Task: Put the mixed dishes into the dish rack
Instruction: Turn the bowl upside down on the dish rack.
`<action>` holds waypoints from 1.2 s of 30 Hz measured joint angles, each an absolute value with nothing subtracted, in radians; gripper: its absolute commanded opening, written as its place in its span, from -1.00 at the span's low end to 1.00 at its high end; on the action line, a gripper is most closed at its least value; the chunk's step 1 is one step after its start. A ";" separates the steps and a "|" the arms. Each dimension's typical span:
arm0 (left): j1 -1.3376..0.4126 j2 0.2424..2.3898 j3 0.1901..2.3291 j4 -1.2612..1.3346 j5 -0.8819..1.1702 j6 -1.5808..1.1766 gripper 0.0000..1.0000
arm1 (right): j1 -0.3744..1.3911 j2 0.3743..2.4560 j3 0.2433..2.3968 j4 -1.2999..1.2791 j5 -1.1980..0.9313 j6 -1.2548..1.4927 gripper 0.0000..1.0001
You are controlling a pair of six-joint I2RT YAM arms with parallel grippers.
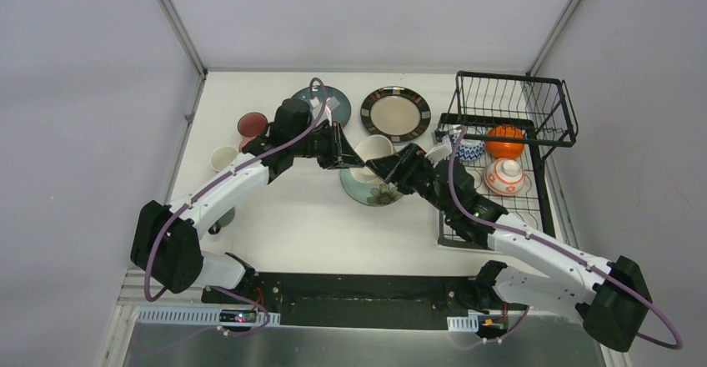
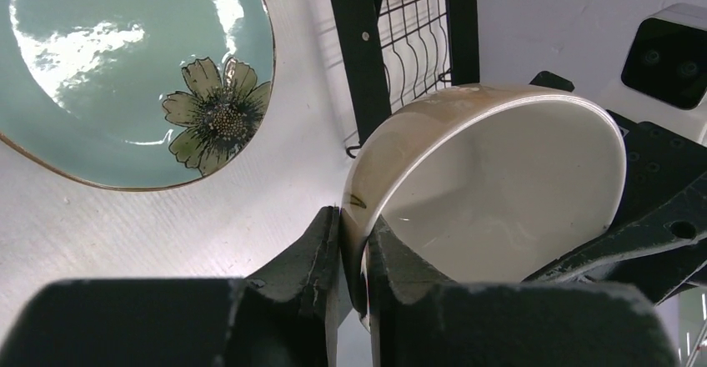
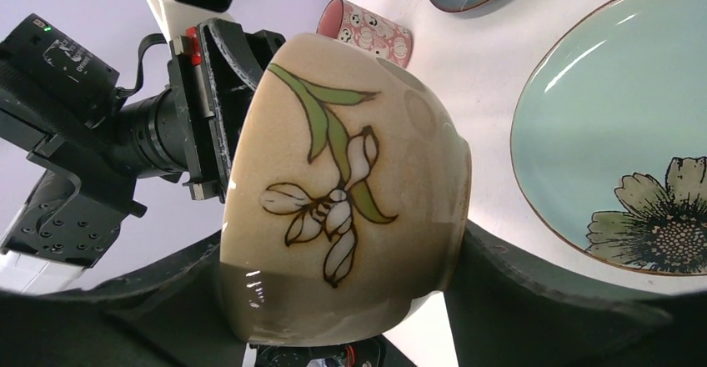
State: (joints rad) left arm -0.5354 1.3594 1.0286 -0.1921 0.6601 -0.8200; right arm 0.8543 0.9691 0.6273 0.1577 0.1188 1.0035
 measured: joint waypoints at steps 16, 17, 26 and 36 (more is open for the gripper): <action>-0.535 1.349 1.021 -0.245 0.656 -0.740 0.72 | 0.747 0.946 0.590 0.004 0.130 0.997 0.00; -0.535 1.346 1.024 -0.266 0.653 -0.723 0.93 | 0.742 0.936 0.590 -0.014 0.135 0.992 0.00; -0.535 1.329 1.204 -0.579 0.495 -0.413 0.99 | 0.725 0.841 0.687 -0.350 0.249 0.905 -0.03; -0.535 1.189 1.203 -0.739 0.226 -0.147 0.98 | 0.724 0.745 0.820 -0.743 0.502 0.848 -0.07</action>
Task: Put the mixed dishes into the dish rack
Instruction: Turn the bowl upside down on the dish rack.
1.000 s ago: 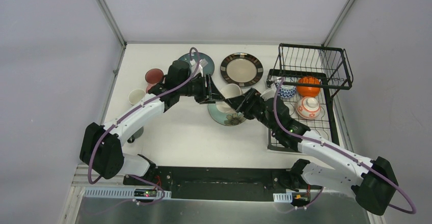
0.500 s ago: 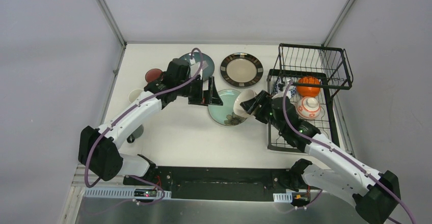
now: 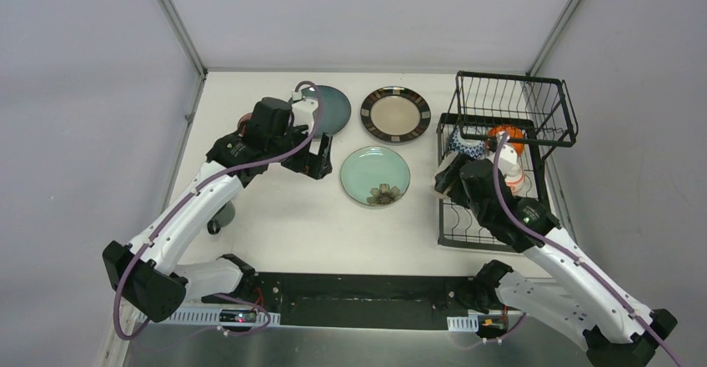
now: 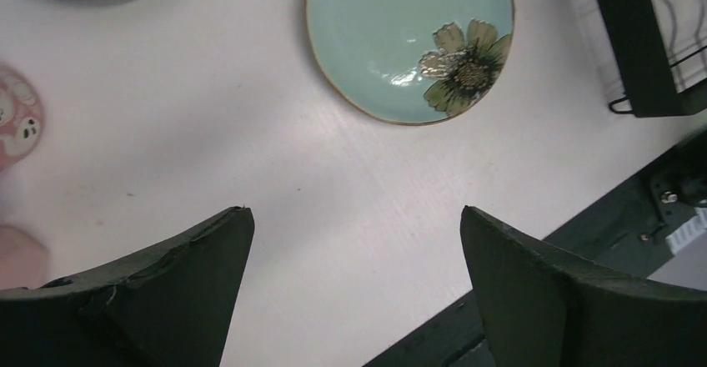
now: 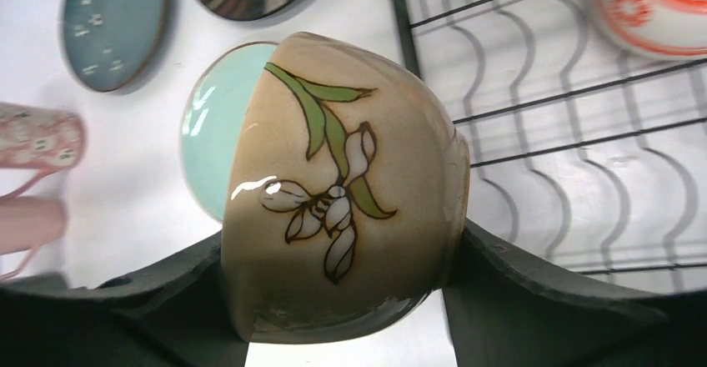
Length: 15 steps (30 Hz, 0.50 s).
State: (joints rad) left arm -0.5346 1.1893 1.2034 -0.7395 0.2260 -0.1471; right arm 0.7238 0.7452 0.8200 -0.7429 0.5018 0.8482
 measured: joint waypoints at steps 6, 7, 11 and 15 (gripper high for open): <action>-0.535 1.157 1.136 -0.775 0.128 -0.075 0.98 | 0.722 0.804 0.913 -0.923 0.630 0.827 -0.08; -0.535 1.153 1.127 -0.781 0.116 -0.067 0.98 | 0.721 0.818 0.921 -0.940 0.647 0.826 -0.08; -0.535 1.118 1.097 -0.791 0.084 -0.055 0.98 | 0.712 0.867 0.923 -0.986 0.695 0.812 -0.10; -0.535 1.101 1.095 -0.791 0.082 -0.046 0.98 | 0.704 0.953 0.931 -1.024 0.748 0.797 -0.10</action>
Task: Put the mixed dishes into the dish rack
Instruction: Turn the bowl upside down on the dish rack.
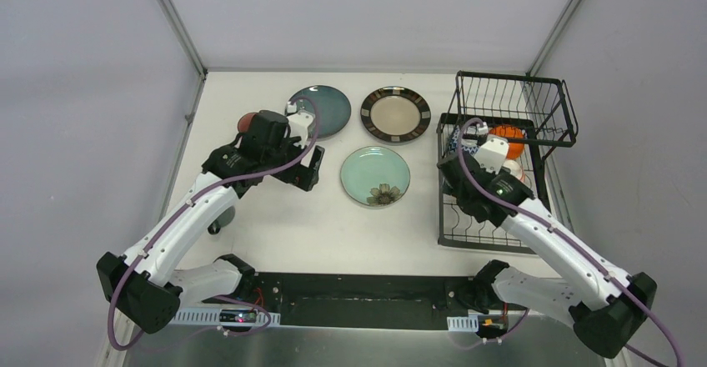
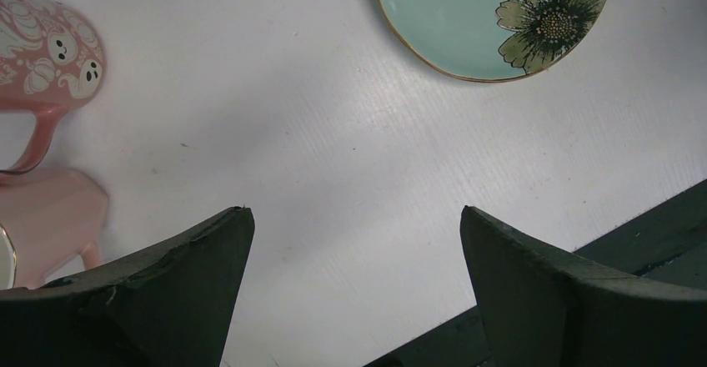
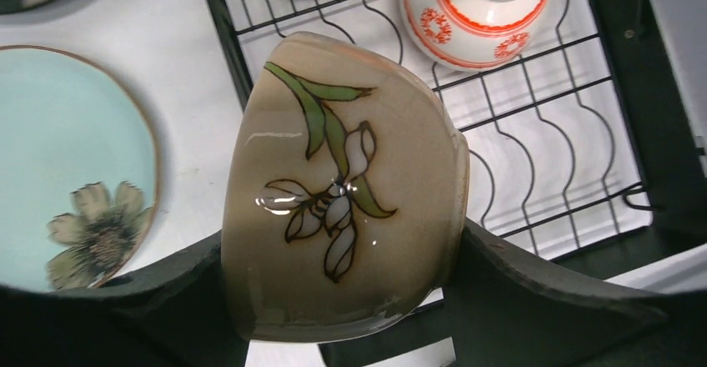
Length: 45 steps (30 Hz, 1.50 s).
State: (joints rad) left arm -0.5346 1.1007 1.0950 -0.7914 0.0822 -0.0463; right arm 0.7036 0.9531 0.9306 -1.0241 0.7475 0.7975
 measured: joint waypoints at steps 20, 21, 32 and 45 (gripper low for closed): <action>-0.535 1.089 1.095 -0.791 0.080 -0.036 0.98 | 0.597 1.189 0.935 -0.913 0.823 0.529 -0.08; -0.535 1.089 1.095 -0.791 0.080 -0.036 0.98 | 0.595 1.204 0.934 -0.906 0.822 0.511 -0.08; -0.535 1.082 1.087 -0.788 0.079 -0.036 0.98 | 0.578 1.299 0.927 -0.752 0.868 0.445 -0.07; -0.535 1.079 1.085 -0.786 0.079 -0.036 0.98 | 0.566 1.290 0.949 -0.757 0.823 0.333 -0.02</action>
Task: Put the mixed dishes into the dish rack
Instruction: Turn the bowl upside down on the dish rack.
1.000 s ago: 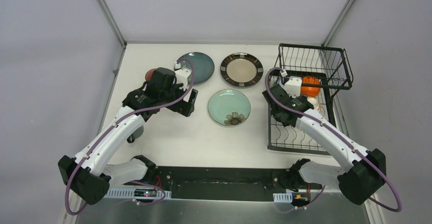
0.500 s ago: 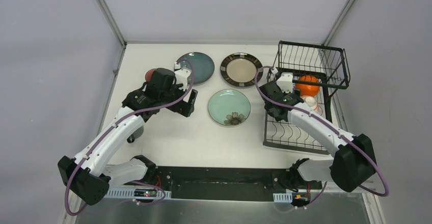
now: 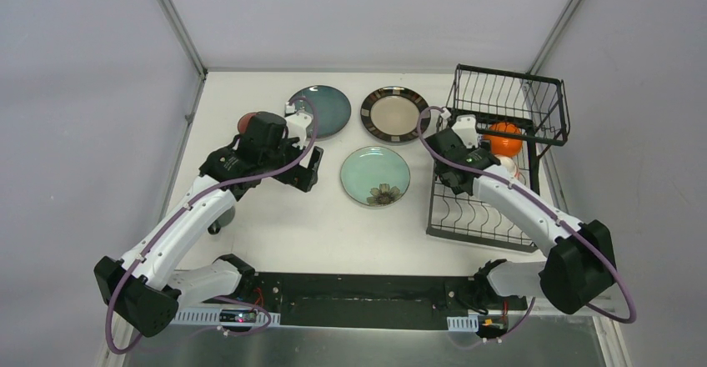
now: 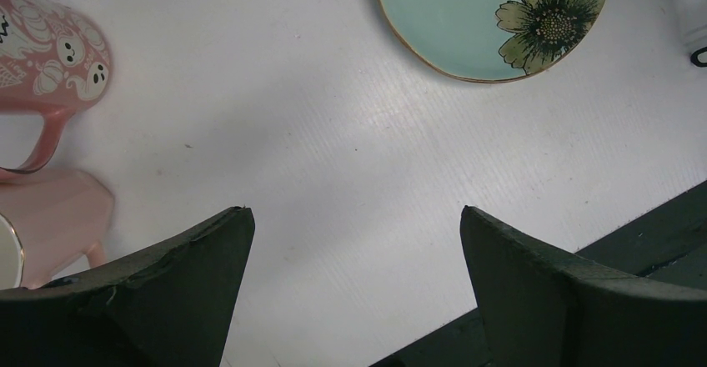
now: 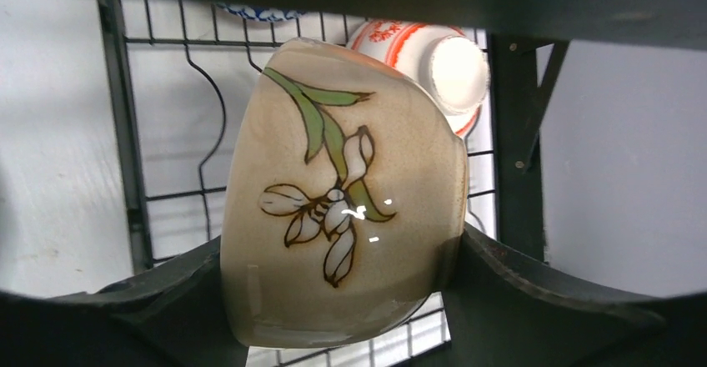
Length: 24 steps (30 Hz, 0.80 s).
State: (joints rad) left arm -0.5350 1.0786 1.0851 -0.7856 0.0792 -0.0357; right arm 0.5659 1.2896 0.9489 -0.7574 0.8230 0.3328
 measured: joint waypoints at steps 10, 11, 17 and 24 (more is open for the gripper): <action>-0.535 1.061 1.072 -0.785 0.097 -0.036 0.98 | 0.550 1.310 1.010 -0.812 0.754 0.213 0.01; -0.535 1.054 1.068 -0.785 0.101 -0.037 0.98 | 0.548 1.308 1.012 -0.812 0.744 0.204 0.01; -0.535 1.030 1.063 -0.777 0.118 -0.038 0.98 | 0.543 1.288 1.032 -0.842 0.662 0.135 0.02; -0.535 1.023 1.063 -0.775 0.141 -0.044 0.98 | 0.567 1.310 1.071 -0.927 0.577 0.021 0.03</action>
